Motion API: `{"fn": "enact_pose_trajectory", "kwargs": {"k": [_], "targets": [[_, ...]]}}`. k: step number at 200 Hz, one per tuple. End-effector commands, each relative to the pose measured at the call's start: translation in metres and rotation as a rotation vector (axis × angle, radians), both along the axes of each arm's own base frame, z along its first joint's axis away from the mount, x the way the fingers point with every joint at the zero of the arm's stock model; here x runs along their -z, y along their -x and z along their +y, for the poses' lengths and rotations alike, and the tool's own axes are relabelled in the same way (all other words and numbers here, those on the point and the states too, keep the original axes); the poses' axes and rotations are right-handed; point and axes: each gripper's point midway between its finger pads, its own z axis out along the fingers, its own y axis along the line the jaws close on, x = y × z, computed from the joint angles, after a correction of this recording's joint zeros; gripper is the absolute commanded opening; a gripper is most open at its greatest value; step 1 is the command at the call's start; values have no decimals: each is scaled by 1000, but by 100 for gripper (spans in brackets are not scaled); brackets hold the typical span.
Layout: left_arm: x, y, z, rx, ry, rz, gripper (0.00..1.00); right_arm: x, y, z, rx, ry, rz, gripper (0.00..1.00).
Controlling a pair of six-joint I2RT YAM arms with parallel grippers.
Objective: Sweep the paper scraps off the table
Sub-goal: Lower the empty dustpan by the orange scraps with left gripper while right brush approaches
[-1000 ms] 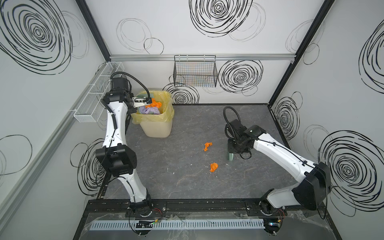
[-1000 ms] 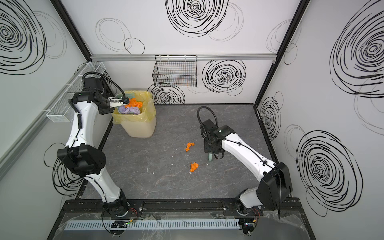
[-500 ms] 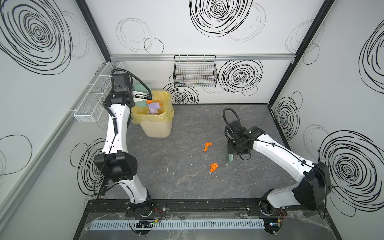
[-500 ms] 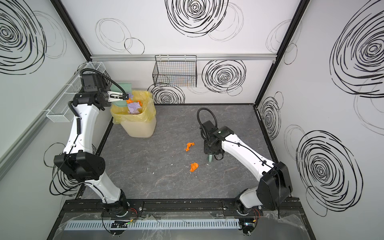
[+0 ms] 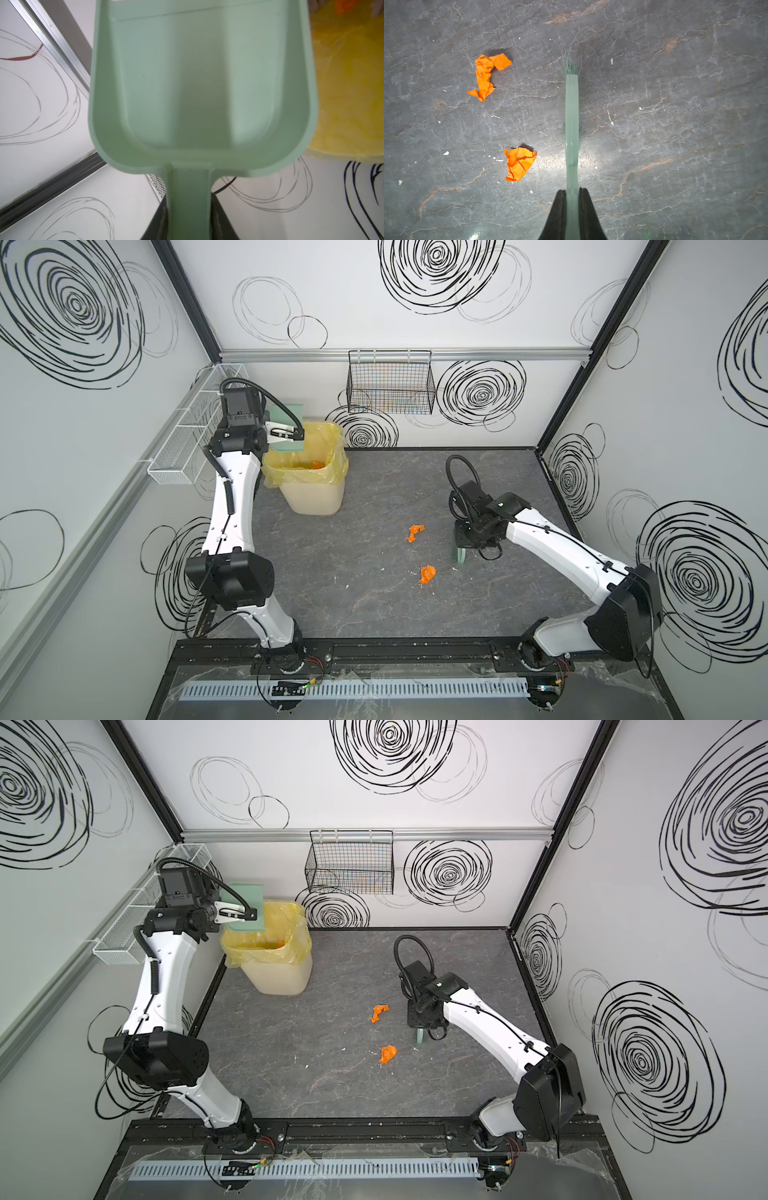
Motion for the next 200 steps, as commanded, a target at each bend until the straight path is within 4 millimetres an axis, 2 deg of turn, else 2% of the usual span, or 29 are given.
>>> {"fn": "enact_pose_trajectory", "kwargs": {"k": [1,68,91,110,124,140,157,176,190,200], "targets": [[-41,5,7,9,-29,-104,0,-13,-8,4,12,-1,-42,0],[-82,17,13,18,45,-204,0,-12,-19,23,-3,-41,-66,0],[-107,29,-1,41,142,-268,0,-26,-28,33,-11,-86,-109,0],[-114,46,-29,81,280,-266,0,-42,-37,38,-12,-114,-154,0],[-102,62,-60,118,397,-208,0,-53,-44,43,-15,-156,-185,0],[-76,83,-106,184,527,-108,0,-64,-53,51,-43,-215,-222,0],[-36,102,-151,233,633,-22,0,-78,-67,56,-63,-276,-286,0],[19,120,-195,266,681,68,0,-88,-85,60,-67,-370,-342,0],[57,135,-221,280,710,143,0,-87,-98,59,-61,-438,-343,0],[78,145,-237,288,739,194,0,-85,-107,60,-56,-479,-344,0]]}}
